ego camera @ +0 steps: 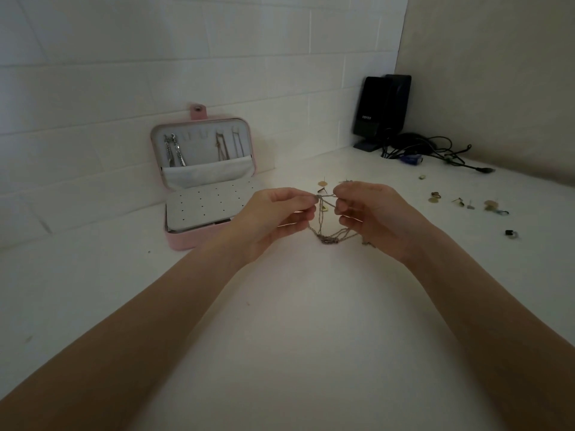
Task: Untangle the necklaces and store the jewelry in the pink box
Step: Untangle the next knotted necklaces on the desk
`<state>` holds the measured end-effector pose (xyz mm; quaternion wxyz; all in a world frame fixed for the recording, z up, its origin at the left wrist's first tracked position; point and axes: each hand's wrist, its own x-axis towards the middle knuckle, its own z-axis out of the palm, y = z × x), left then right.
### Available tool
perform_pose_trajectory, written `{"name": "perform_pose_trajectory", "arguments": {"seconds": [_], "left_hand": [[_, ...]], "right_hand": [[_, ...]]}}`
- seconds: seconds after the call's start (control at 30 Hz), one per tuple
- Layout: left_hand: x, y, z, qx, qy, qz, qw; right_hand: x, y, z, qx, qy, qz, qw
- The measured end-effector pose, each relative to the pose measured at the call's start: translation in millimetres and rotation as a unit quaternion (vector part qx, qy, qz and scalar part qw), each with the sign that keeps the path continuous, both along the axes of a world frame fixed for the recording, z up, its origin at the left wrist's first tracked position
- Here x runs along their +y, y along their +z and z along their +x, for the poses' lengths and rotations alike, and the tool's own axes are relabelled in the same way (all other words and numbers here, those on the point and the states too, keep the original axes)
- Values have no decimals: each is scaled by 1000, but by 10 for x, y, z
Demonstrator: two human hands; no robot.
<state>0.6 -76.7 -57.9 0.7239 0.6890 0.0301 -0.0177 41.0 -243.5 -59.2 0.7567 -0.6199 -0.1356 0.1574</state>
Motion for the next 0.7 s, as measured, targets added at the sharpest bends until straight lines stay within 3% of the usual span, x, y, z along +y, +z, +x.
{"name": "perform_pose_trajectory", "arguments": {"seconds": [0.27, 0.7], "left_hand": [[-105, -40, -24, 60, -14, -80, 995], [-142, -63, -24, 83, -49, -93, 991]], "right_hand": [[20, 50, -41, 15, 8, 79, 997], [72, 62, -77, 3, 41, 84, 996]]}}
